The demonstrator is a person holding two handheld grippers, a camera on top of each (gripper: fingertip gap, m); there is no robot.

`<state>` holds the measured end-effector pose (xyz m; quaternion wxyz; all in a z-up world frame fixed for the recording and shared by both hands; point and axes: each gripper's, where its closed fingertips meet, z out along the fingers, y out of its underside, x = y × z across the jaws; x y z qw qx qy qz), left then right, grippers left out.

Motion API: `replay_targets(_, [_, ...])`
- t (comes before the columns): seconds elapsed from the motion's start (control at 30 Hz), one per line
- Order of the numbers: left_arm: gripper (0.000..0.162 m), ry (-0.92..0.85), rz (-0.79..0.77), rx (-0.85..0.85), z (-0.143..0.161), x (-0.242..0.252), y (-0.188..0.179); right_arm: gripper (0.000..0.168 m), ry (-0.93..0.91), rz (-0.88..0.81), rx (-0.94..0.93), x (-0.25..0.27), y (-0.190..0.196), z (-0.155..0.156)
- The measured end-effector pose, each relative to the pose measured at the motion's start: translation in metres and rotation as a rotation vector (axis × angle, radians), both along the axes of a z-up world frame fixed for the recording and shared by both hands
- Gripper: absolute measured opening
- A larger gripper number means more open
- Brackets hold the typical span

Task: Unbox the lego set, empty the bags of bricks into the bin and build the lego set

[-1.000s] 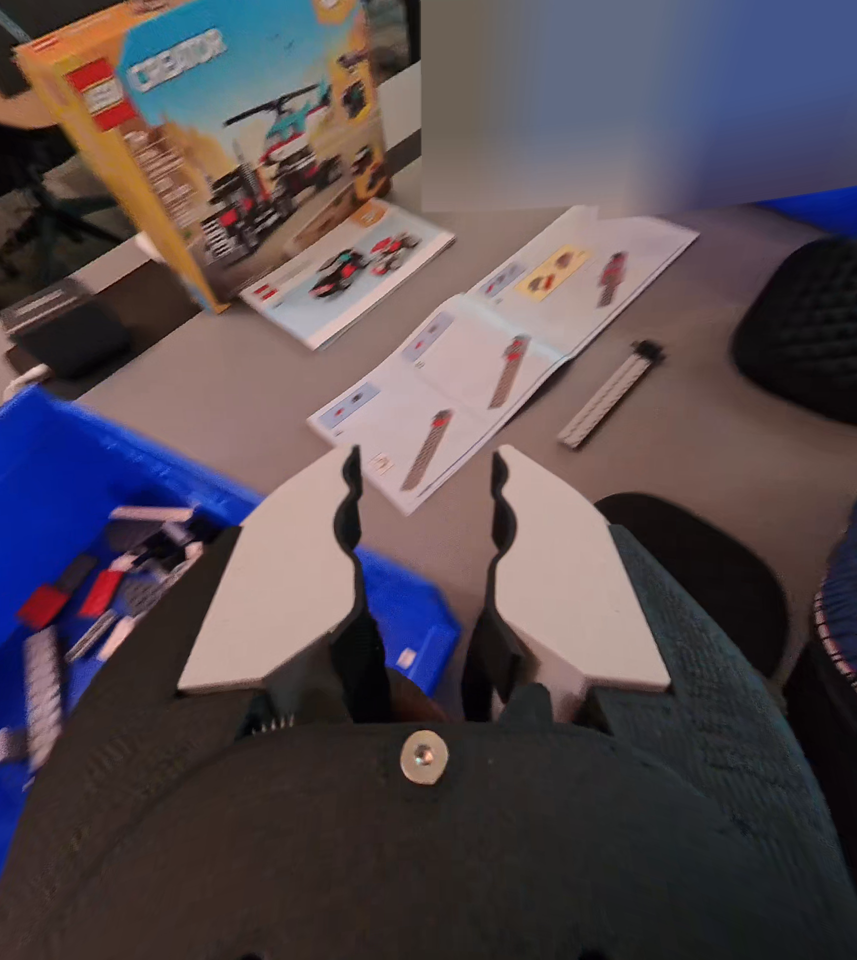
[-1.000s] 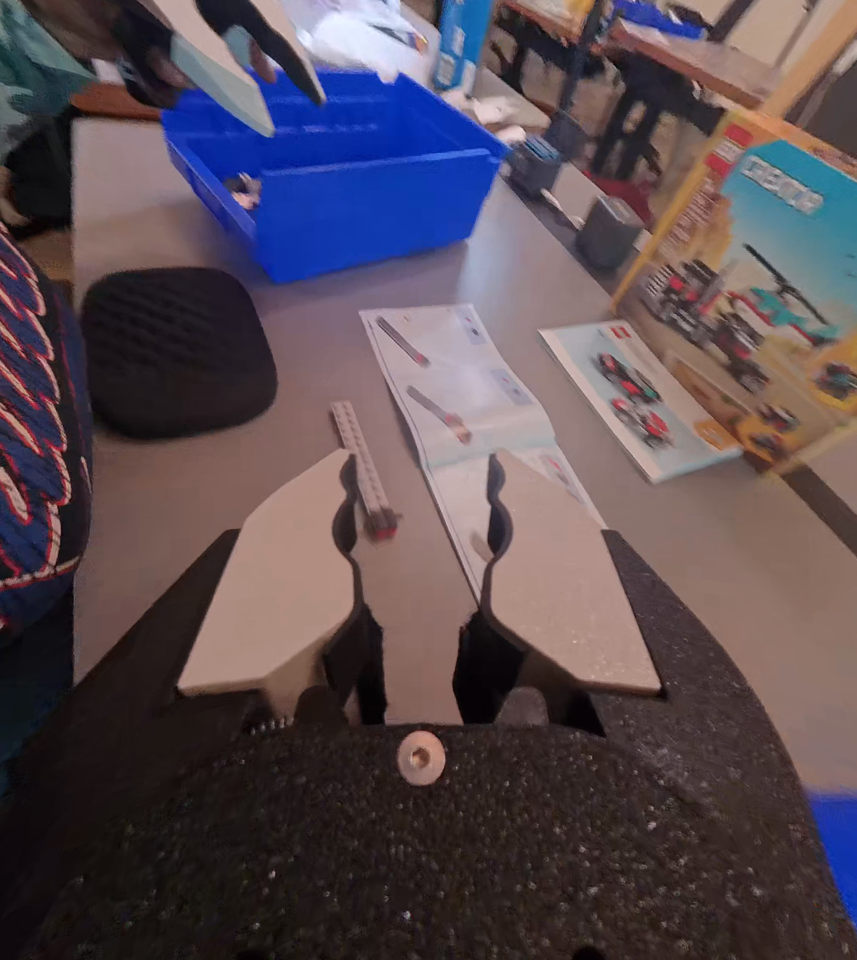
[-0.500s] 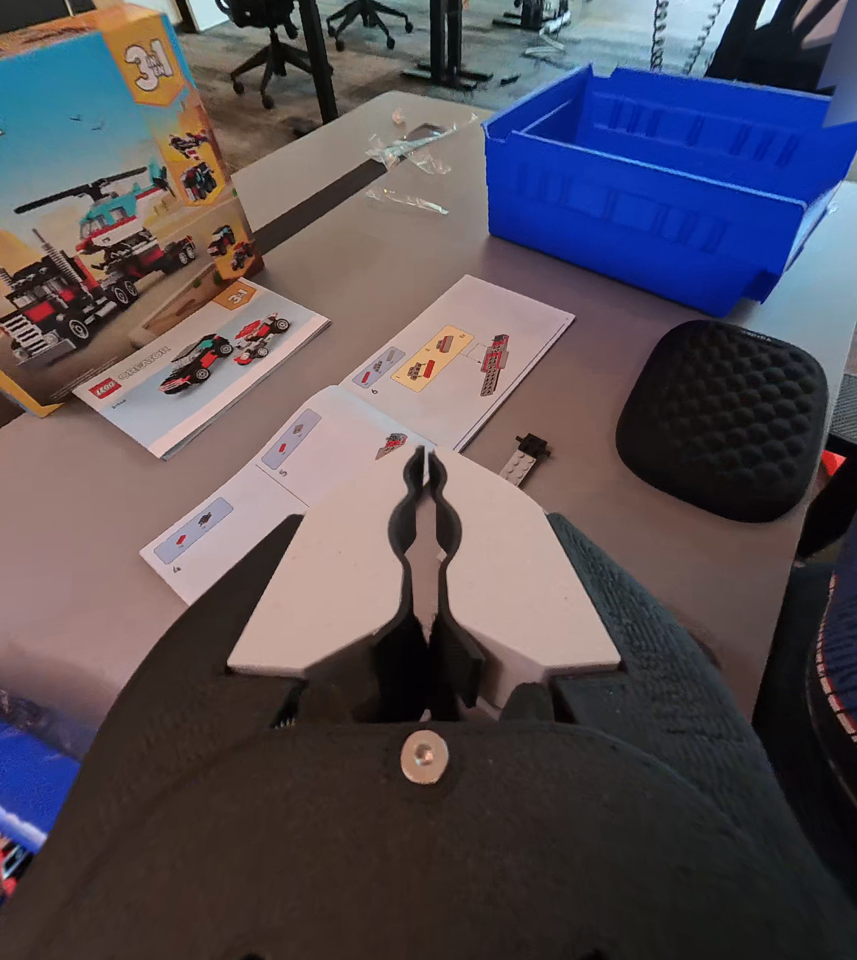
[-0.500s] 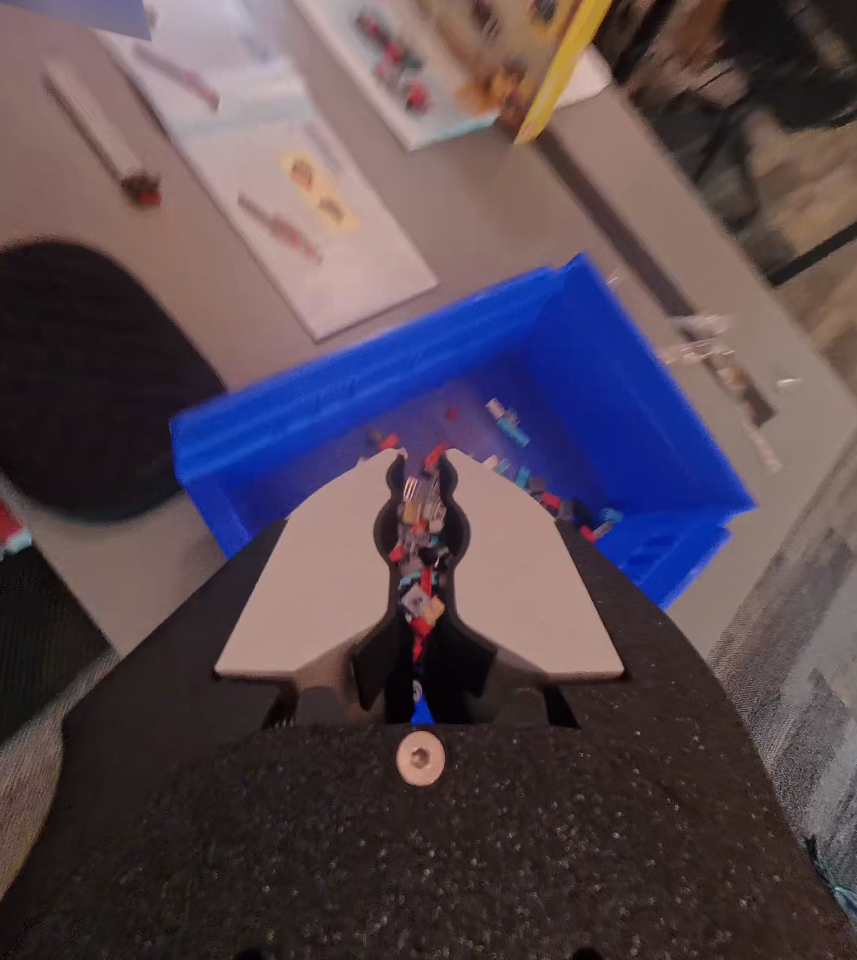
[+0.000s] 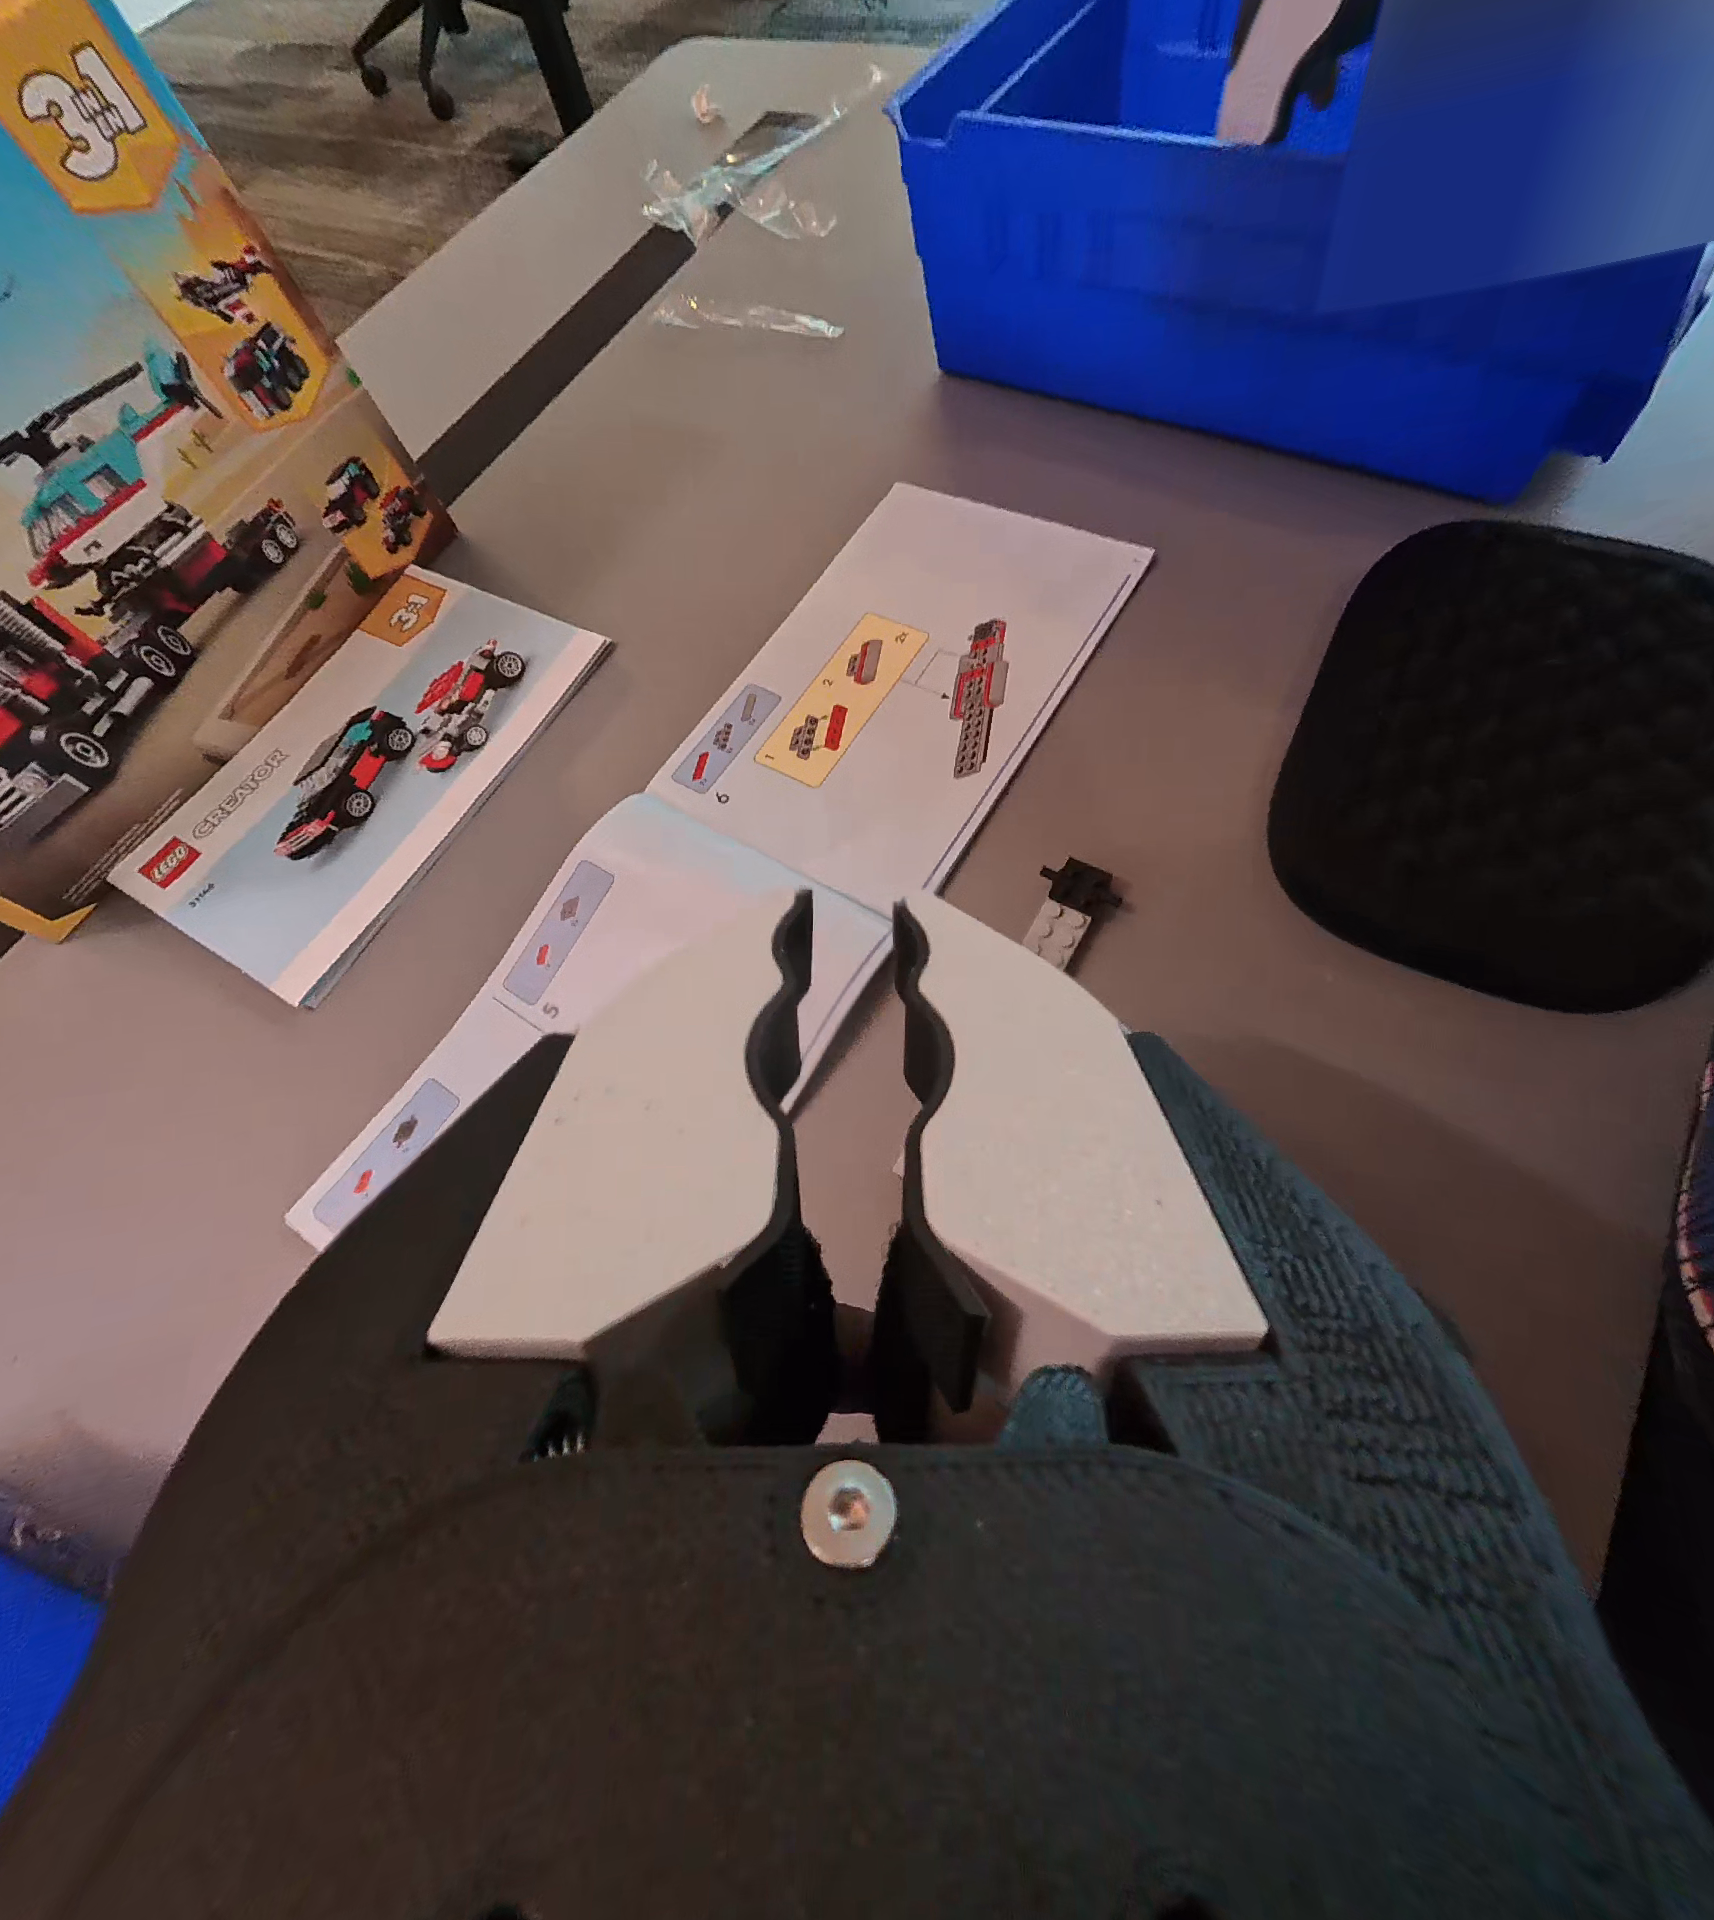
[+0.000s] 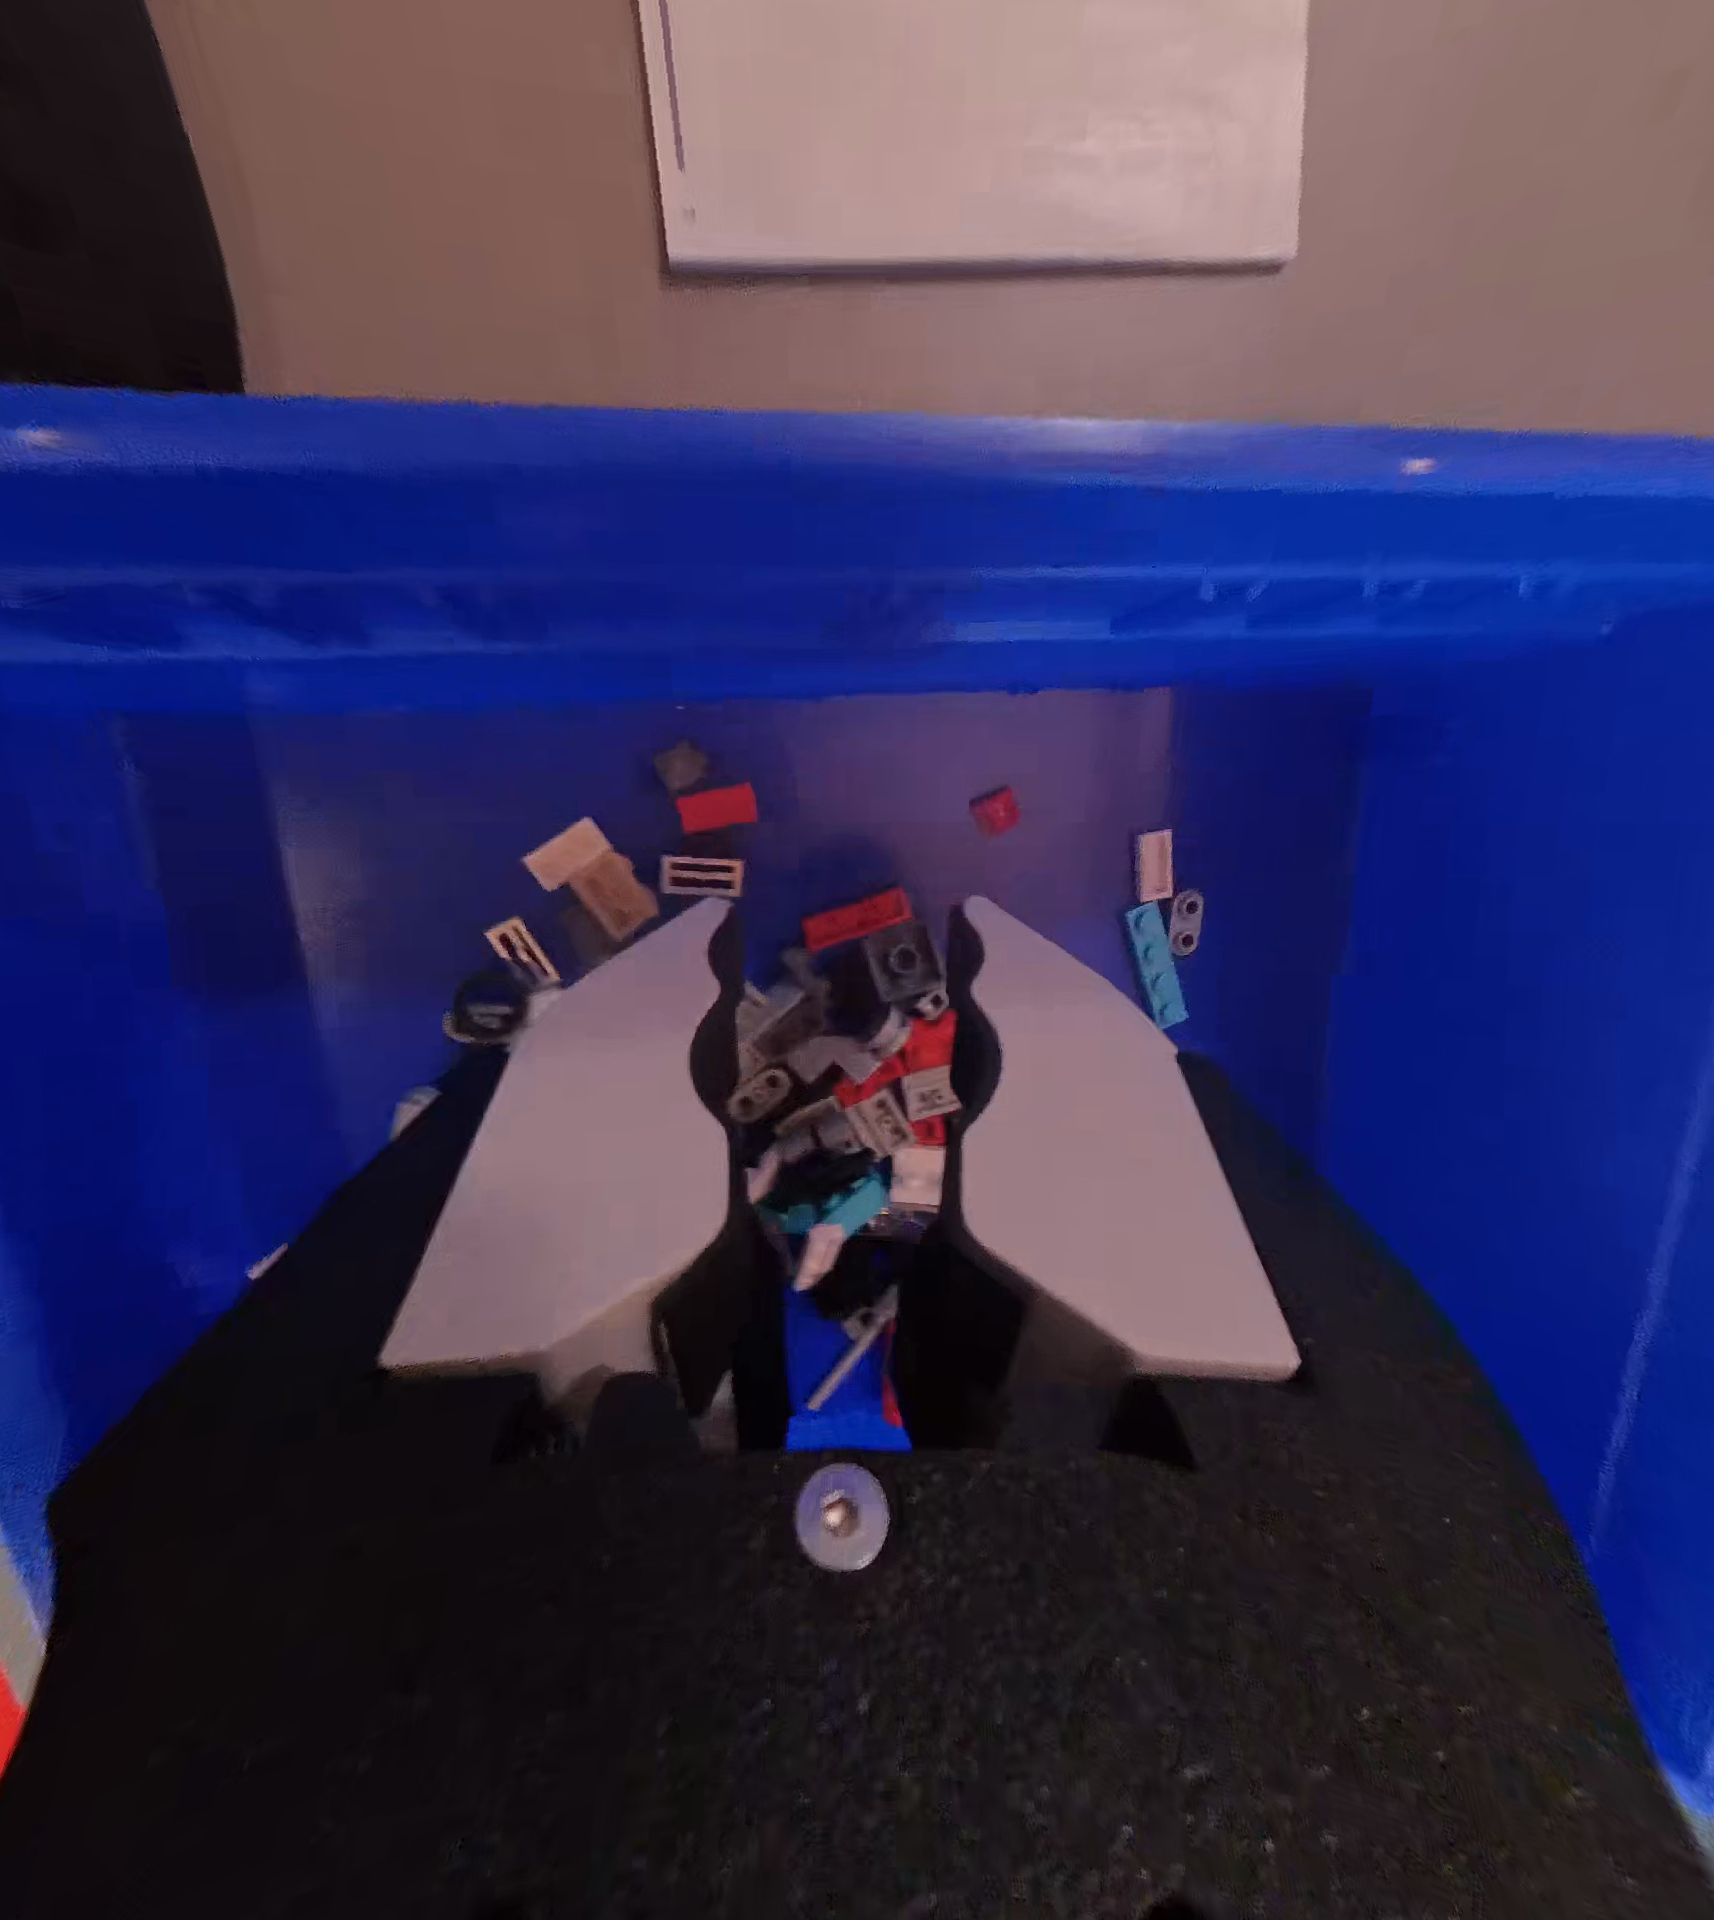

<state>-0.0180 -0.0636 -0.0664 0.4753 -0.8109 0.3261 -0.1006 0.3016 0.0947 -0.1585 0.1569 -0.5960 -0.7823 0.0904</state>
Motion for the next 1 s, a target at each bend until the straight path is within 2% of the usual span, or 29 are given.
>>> replay_targets(0.07, [0.015,-0.005,-0.004,-0.002,0.000,-0.002,0.002,0.039,-0.053,0.020,-0.026,-0.001,0.007,-0.003])
replay_targets(0.13, [0.015,0.009,-0.003,-0.017,-0.004,-0.005,0.004,0.034,-0.025,0.034,-0.054,-0.010,0.008,-0.001])
replay_targets(0.27, [0.015,0.046,-0.021,-0.046,-0.010,-0.006,0.006,0.031,0.049,0.054,-0.133,-0.018,-0.013,0.006])
replay_targets(0.43, [0.016,0.052,-0.028,-0.055,-0.014,-0.003,0.011,0.027,0.069,0.035,-0.152,-0.004,-0.031,0.006])
replay_targets(0.5, [0.016,0.048,-0.036,-0.055,-0.016,0.000,0.011,0.027,0.088,0.041,-0.150,-0.008,-0.032,0.001])
replay_targets(0.63, [0.016,0.064,-0.050,-0.073,-0.022,0.003,0.010,0.029,0.010,0.021,-0.163,-0.008,-0.028,-0.019])
replay_targets(0.77, [0.017,0.072,-0.051,-0.072,-0.022,0.001,0.008,0.027,0.000,0.021,-0.167,-0.008,-0.026,-0.023])
replay_targets(0.93, [0.017,0.070,-0.040,-0.071,-0.023,-0.004,0.010,0.027,-0.083,-0.137,-0.106,0.029,-0.017,0.007])
replay_targets(1.0, [0.017,0.064,-0.038,-0.075,-0.025,-0.005,0.010,0.027,-0.189,-0.223,-0.102,0.058,-0.022,0.011])
